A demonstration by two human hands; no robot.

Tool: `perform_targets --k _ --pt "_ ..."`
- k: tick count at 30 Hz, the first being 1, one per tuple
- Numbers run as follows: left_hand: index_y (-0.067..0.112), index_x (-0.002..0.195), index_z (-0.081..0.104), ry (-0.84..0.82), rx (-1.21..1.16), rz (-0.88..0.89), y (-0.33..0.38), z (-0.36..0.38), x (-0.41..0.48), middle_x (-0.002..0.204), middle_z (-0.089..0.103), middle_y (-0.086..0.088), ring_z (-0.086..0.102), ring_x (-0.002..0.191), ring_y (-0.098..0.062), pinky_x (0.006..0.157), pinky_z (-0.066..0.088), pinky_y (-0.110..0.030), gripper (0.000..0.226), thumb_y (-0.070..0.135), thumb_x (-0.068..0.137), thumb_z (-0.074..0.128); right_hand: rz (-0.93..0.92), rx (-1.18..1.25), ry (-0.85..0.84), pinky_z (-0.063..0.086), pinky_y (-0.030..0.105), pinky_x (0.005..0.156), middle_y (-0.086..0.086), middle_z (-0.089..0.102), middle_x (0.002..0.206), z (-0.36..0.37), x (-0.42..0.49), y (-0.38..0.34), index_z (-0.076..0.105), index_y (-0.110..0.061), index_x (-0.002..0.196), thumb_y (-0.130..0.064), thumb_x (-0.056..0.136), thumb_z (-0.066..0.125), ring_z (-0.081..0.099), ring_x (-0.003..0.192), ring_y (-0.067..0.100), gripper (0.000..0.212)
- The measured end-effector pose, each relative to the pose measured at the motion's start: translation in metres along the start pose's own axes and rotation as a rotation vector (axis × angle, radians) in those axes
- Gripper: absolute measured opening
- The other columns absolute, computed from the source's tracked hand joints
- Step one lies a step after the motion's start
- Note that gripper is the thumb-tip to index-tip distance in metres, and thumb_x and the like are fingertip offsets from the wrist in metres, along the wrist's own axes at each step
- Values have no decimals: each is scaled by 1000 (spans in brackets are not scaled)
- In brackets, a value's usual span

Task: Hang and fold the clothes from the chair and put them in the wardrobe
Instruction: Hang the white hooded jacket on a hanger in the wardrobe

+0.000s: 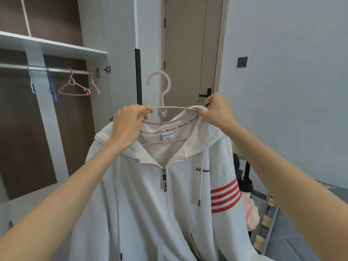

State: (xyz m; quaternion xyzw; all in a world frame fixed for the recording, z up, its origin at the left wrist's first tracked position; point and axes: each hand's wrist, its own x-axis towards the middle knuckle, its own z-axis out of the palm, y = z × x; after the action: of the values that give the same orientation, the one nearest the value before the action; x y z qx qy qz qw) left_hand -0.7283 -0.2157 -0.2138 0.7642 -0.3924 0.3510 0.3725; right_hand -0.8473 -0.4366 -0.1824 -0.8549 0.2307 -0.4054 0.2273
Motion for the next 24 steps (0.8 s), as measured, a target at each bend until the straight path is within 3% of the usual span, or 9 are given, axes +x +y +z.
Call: perform_targets --k 3,7,12,18,24 --pt "21 104 73 5 19 -10 -7 5 2 90 71 0 61 83 -25 67 41 -33 24 22 99 50 43 -15 -81 39 26 56 14 65 94 19 9 12 61 -5 96 -32 81 63 63 75 28 31" --pt "22 106 73 -2 40 8 -22 23 6 89 71 1 62 83 -26 65 41 -33 24 22 99 49 78 -46 -91 41 28 60 13 65 89 40 17 24 61 -6 95 -25 78 59 64 80 33 25" --pt "27 107 72 -19 86 -36 -54 59 10 90 70 3 61 83 -25 62 32 -29 25 27 100 47 48 -60 -112 34 24 50 7 62 83 77 37 37 62 -7 87 -19 75 64 60 80 27 17" --pt "28 112 71 -36 135 -19 -120 110 23 87 69 -1 60 78 -30 62 44 -36 25 26 99 49 -37 -142 -136 37 25 50 11 68 78 130 84 51 71 -5 77 -5 72 60 62 78 29 12" --pt "15 113 70 -176 100 81 -162 142 65 75 59 -5 55 65 -29 54 47 -38 30 8 91 50 -167 -284 -120 33 32 64 11 60 91 175 136 48 55 -11 94 1 76 49 48 83 30 23"
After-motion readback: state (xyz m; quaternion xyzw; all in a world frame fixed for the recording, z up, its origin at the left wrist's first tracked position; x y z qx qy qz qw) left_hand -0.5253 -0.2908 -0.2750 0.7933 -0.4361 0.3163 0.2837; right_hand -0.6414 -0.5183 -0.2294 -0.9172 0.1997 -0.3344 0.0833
